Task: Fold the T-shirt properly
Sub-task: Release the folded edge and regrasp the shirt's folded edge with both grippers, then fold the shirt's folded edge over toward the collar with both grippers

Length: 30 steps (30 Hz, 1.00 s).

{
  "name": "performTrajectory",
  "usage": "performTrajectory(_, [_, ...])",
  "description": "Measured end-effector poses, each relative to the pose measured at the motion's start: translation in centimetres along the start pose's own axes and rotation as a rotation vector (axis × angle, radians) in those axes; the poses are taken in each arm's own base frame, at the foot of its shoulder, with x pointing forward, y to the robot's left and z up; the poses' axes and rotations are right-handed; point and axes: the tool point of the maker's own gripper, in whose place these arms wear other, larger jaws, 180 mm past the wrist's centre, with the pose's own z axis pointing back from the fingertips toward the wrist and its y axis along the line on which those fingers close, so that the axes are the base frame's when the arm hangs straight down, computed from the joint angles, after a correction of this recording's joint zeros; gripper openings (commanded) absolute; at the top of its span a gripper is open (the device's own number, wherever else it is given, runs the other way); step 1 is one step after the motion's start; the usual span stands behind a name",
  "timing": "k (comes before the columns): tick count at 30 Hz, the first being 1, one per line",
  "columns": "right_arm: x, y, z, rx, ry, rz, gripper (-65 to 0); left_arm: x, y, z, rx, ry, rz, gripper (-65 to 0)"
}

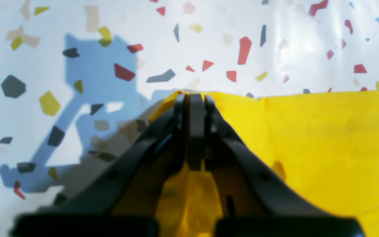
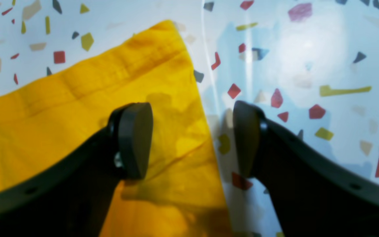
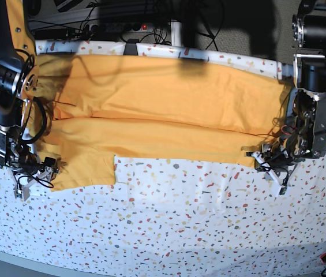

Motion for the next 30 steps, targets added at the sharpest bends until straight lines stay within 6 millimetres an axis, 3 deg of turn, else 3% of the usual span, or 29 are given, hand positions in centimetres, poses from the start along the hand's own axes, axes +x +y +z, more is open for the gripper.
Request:
performTrajectory(5, [-0.5, 0.0, -0.1, -0.002, 0.003, -0.005, -64.8, 0.0, 0.0, 0.0, -0.002, -0.002, 0.003, -65.0])
performTrajectory(14, [1.0, 0.6, 1.1, 0.02, 0.014, 0.031, -65.0, 0.4, -0.1, 0.1, 0.0, -0.007, -0.007, -65.0])
performTrajectory(16, [2.0, 2.8, 2.1, 0.137, -0.038, 0.086, -65.0, 1.6, -0.3, 0.5, 0.002, -0.036, -0.024, -65.0])
performTrajectory(21, [3.9, 4.3, 5.4, 0.187, -0.135, 0.147, -65.0, 4.3, -1.5, 1.8, -0.014, -0.082, -0.071, -65.0])
performTrajectory(25, [2.1, 5.1, 8.3, 0.176, -0.162, 0.254, -65.0, 4.5, -2.3, 2.2, -0.045, -0.08, -0.053, -65.0])
performTrajectory(30, [-0.4, 7.6, 12.8, 0.189, -0.202, 0.402, -65.0, 3.8, -3.5, 3.4, -0.057, -0.083, -0.094, -65.0])
